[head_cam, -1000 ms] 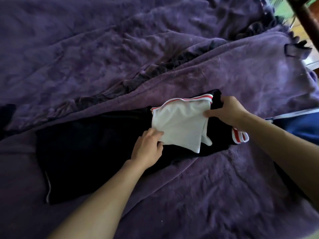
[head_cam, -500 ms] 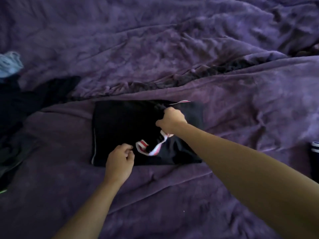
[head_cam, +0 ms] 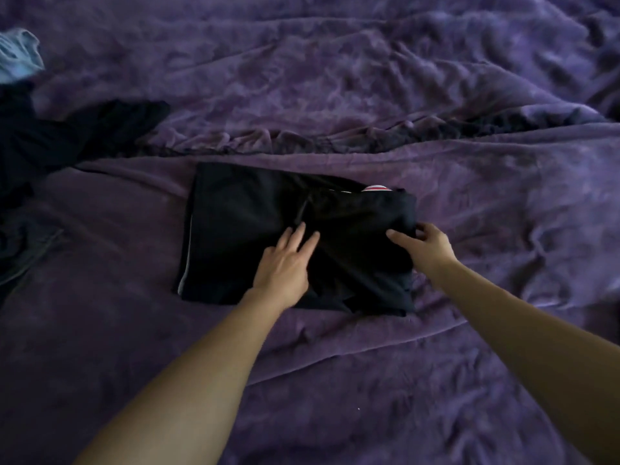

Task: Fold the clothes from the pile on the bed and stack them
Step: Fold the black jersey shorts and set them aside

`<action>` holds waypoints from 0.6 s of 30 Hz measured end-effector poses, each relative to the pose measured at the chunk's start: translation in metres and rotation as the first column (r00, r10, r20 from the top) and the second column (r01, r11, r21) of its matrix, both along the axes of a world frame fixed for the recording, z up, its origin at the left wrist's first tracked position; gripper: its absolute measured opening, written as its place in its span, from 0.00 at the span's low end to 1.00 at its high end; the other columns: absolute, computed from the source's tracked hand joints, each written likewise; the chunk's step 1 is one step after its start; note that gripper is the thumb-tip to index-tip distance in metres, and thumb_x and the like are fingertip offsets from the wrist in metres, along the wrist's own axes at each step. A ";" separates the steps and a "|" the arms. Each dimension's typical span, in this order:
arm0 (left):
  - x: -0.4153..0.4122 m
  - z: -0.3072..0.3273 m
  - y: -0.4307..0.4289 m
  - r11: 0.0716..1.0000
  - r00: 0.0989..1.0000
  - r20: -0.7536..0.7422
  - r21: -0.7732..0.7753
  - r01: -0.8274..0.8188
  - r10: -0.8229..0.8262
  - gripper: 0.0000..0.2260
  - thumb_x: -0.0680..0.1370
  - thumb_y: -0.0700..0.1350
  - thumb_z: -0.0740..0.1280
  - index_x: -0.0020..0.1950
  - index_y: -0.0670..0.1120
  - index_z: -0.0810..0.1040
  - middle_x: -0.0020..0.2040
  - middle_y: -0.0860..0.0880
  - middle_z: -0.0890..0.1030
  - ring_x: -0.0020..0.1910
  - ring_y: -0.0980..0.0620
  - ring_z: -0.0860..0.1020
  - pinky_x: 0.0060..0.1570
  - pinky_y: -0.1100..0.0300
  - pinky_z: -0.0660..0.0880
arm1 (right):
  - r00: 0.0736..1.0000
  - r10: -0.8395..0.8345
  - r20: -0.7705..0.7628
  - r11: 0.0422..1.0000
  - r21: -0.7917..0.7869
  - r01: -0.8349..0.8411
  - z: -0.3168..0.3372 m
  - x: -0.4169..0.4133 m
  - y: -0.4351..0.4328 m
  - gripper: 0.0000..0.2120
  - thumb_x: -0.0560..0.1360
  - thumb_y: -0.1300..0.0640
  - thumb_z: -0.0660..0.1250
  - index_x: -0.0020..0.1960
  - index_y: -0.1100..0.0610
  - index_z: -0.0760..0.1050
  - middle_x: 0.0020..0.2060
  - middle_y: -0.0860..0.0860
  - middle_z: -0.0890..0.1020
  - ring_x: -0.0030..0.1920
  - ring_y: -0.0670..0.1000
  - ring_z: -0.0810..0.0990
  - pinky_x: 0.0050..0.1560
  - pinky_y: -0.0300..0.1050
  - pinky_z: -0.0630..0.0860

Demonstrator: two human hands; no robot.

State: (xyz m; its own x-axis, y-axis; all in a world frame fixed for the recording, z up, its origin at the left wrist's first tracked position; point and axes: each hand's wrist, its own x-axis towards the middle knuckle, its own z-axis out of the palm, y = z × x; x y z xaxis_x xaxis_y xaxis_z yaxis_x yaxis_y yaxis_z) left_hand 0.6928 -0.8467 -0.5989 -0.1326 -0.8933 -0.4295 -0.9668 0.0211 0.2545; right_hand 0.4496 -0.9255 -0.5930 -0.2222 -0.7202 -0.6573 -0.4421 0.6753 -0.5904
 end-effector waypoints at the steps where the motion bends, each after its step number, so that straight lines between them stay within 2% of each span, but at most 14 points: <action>1: 0.005 -0.007 -0.006 0.998 1.000 -0.011 0.064 -0.002 0.003 0.32 0.77 0.41 0.62 0.78 0.53 0.51 0.79 0.49 0.49 0.77 0.48 0.52 0.66 0.49 0.64 | 0.997 -0.020 0.070 0.999 0.030 0.018 -0.004 -0.001 0.002 0.27 0.68 0.52 0.77 0.63 0.58 0.74 0.54 0.53 0.81 0.50 0.53 0.82 0.49 0.50 0.80; 3: 0.013 -0.013 -0.017 0.990 0.997 -0.081 0.142 -0.003 0.015 0.32 0.77 0.40 0.62 0.78 0.53 0.52 0.79 0.51 0.51 0.76 0.48 0.53 0.67 0.48 0.64 | 0.990 -0.012 0.141 0.998 0.058 0.004 -0.003 0.000 0.004 0.20 0.69 0.56 0.76 0.58 0.61 0.78 0.48 0.55 0.83 0.45 0.53 0.83 0.43 0.48 0.80; 4: 0.016 -0.012 -0.021 0.986 0.991 -0.133 0.167 -0.009 0.032 0.31 0.77 0.39 0.61 0.78 0.54 0.54 0.79 0.51 0.53 0.76 0.48 0.55 0.68 0.48 0.64 | 0.985 -0.005 0.173 0.999 0.051 -0.004 0.003 0.002 0.006 0.16 0.70 0.56 0.75 0.55 0.62 0.79 0.46 0.56 0.84 0.43 0.54 0.83 0.44 0.50 0.80; 6: 0.021 -0.003 -0.025 0.980 0.962 -0.250 0.186 -0.064 0.110 0.27 0.78 0.38 0.61 0.76 0.53 0.61 0.77 0.50 0.60 0.74 0.48 0.61 0.69 0.50 0.65 | 0.967 0.009 0.255 1.000 0.004 -0.010 0.027 0.013 0.010 0.11 0.70 0.58 0.75 0.50 0.61 0.80 0.41 0.56 0.84 0.39 0.54 0.83 0.40 0.52 0.79; 8: 0.030 0.010 -0.023 0.957 0.866 -0.407 0.144 -0.252 0.290 0.21 0.78 0.37 0.61 0.70 0.49 0.71 0.70 0.48 0.72 0.67 0.48 0.71 0.66 0.54 0.69 | 0.944 0.039 0.328 0.999 -0.045 -0.026 0.059 0.035 0.016 0.07 0.70 0.59 0.75 0.46 0.59 0.80 0.34 0.52 0.83 0.33 0.49 0.82 0.30 0.43 0.77; 10: 0.047 0.026 -0.015 0.859 0.703 -0.527 0.115 -0.499 0.479 0.16 0.77 0.35 0.61 0.63 0.45 0.78 0.60 0.47 0.79 0.59 0.49 0.77 0.61 0.58 0.72 | 0.924 0.066 0.377 0.997 -0.068 -0.044 0.088 0.068 0.019 0.06 0.69 0.60 0.74 0.44 0.59 0.79 0.31 0.50 0.82 0.30 0.47 0.81 0.26 0.40 0.75; 12: 0.073 0.037 0.002 0.740 0.598 -0.539 0.073 -0.669 0.593 0.13 0.76 0.33 0.62 0.58 0.42 0.80 0.53 0.46 0.82 0.53 0.49 0.80 0.56 0.57 0.75 | 0.925 0.121 0.360 0.991 -0.101 -0.090 0.103 0.108 0.018 0.07 0.68 0.60 0.76 0.43 0.60 0.79 0.33 0.53 0.83 0.31 0.49 0.82 0.27 0.43 0.76; 16: 0.140 0.043 0.047 0.552 0.496 -0.457 -0.014 -0.834 0.738 0.10 0.76 0.33 0.63 0.53 0.41 0.81 0.47 0.44 0.83 0.48 0.46 0.81 0.49 0.57 0.75 | 0.946 0.268 0.181 0.960 -0.133 -0.247 0.098 0.207 0.013 0.16 0.64 0.52 0.79 0.34 0.56 0.72 0.27 0.50 0.78 0.25 0.50 0.81 0.24 0.46 0.78; 18: 0.174 0.041 0.072 0.495 0.463 -0.422 -0.038 -0.868 0.780 0.10 0.76 0.32 0.63 0.52 0.40 0.81 0.47 0.42 0.83 0.47 0.44 0.81 0.50 0.54 0.75 | 0.924 0.353 0.147 0.935 -0.090 -0.343 0.081 0.257 0.015 0.16 0.64 0.49 0.78 0.38 0.55 0.72 0.30 0.52 0.80 0.28 0.53 0.83 0.32 0.53 0.82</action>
